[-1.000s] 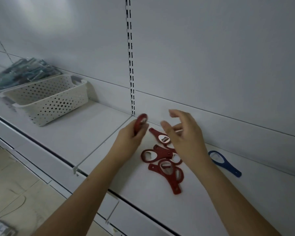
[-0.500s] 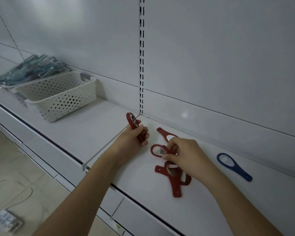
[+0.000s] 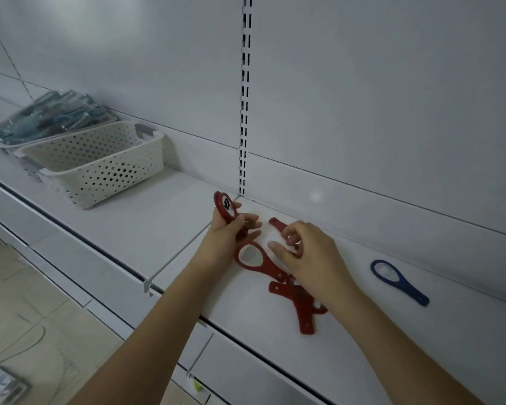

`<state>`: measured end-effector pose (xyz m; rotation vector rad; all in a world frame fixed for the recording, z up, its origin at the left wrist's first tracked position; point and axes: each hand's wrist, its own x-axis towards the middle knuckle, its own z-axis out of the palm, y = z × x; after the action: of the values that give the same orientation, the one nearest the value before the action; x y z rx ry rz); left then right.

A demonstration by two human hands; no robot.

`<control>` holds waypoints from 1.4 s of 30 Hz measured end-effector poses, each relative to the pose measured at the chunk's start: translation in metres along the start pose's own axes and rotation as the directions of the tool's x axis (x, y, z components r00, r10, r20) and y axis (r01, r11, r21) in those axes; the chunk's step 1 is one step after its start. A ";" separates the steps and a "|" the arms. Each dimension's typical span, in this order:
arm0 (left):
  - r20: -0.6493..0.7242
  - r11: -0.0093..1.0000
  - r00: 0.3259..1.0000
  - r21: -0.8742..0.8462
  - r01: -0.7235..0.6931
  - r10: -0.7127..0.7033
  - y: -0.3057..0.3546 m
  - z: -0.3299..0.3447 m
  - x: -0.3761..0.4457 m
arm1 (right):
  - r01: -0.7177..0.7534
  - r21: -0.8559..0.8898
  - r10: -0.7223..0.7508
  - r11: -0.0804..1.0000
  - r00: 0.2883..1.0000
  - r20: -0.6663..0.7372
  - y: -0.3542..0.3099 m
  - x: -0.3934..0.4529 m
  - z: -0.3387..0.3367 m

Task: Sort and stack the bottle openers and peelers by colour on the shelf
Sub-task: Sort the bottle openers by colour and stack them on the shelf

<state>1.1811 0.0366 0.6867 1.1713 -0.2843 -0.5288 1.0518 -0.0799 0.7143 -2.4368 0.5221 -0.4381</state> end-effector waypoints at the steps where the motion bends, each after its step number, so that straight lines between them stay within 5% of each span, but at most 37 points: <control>1: -0.046 1.000 0.999 0.000 -0.024 0.024 0.000 0.000 0.001 | 0.004 0.008 -0.005 1.000 0.997 0.078 0.000 -0.002 0.001; 4: -0.086 0.998 0.994 0.002 -0.068 0.067 -0.003 -0.002 0.005 | 0.081 -0.113 -0.048 0.990 0.963 0.264 -0.006 -0.002 0.012; 13: -0.074 0.963 0.994 -0.264 0.053 -0.075 0.007 -0.008 0.007 | 0.042 -0.183 0.008 0.982 0.965 0.263 -0.012 0.008 0.011; 17: 0.027 0.940 0.989 -0.309 0.145 -0.144 0.009 -0.009 0.006 | -0.013 0.150 -0.011 0.989 0.987 0.161 -0.014 0.026 -0.013; 20: 0.227 0.953 0.964 -0.235 0.191 -0.137 0.008 -0.010 0.003 | -0.037 0.386 -0.025 0.922 0.988 0.154 -0.029 0.043 -0.022; 23: 0.366 0.968 0.920 -0.144 0.207 -0.142 0.011 -0.006 -0.005 | -0.006 0.337 -0.010 0.941 0.999 0.048 -0.036 0.059 -0.012; 27: 0.218 0.997 0.974 -0.018 0.072 -0.067 0.012 -0.004 -0.007 | 0.113 0.110 -0.107 0.988 0.992 -0.060 -0.034 0.071 0.000; 36: 0.288 0.996 0.954 -0.009 0.090 -0.083 0.016 0.002 -0.012 | -0.106 0.576 0.047 0.811 0.992 0.117 -0.013 0.073 -0.018; 39: 0.334 0.996 0.938 0.032 0.084 -0.089 0.015 0.002 -0.013 | -0.076 0.465 0.009 0.882 0.990 0.144 -0.016 0.070 -0.005; 42: 0.273 0.997 0.959 0.057 0.055 -0.069 0.010 -0.001 -0.009 | 0.044 0.189 -0.043 0.981 0.999 -0.010 -0.012 0.070 -0.002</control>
<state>1.1767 0.0452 0.6957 1.1563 -0.5028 -0.7457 1.1149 -0.1044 0.7362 -2.2683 0.4110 -0.4906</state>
